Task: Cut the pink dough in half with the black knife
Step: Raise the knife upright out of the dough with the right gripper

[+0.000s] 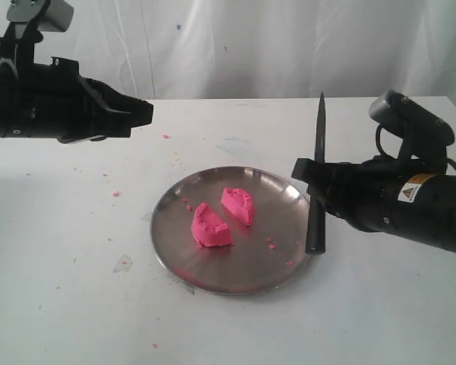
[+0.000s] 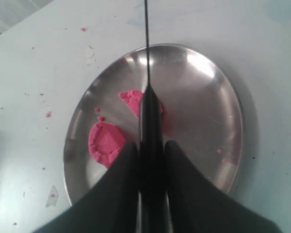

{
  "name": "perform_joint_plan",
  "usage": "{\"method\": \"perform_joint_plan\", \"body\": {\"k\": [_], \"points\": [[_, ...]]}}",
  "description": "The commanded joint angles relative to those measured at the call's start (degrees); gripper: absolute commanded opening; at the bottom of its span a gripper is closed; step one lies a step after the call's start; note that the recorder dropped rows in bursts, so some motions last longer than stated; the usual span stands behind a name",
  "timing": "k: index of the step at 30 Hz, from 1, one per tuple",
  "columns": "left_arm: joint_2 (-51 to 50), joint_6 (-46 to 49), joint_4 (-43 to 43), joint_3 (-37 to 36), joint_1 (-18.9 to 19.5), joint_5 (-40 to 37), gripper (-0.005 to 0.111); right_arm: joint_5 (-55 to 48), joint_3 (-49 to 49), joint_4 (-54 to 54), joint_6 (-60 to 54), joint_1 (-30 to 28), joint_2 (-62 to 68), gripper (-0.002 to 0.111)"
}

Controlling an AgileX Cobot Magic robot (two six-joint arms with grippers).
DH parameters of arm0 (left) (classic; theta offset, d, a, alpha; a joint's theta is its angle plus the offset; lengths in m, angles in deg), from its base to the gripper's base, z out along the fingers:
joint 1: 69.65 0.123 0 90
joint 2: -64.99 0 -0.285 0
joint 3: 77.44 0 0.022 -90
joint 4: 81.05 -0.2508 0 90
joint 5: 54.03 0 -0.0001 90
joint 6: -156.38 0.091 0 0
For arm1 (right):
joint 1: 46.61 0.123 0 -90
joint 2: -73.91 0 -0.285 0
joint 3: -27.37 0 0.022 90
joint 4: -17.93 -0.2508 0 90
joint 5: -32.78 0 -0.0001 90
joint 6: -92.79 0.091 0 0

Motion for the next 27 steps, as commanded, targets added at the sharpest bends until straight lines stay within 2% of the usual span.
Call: {"method": "perform_joint_plan", "body": {"k": [1,7,13,17,22,27], "points": [[3.15,1.01,2.03,-1.25,-0.13,-0.55,0.000,2.67,0.16,0.19,1.77,2.38,-0.57,0.000],[6.67,1.01,1.93,-2.19,-0.13,-3.07,0.000,7.42,3.20,0.44,5.32,4.34,-0.57,0.000],[7.65,0.86,1.73,-2.19,-0.13,-11.11,0.000,14.02,6.80,1.72,11.72,5.88,-0.67,0.000],[7.53,0.86,1.58,-2.19,-0.13,-16.60,0.000,14.96,6.93,6.08,16.66,5.98,-0.67,0.000],[7.53,0.99,1.33,-2.19,-0.13,-15.07,0.000,16.49,6.93,11.03,23.47,5.98,-0.67,0.000],[7.53,1.11,1.09,-2.19,-0.13,-11.20,0.000,17.54,6.93,11.22,27.69,5.98,-0.55,0.000]]}}
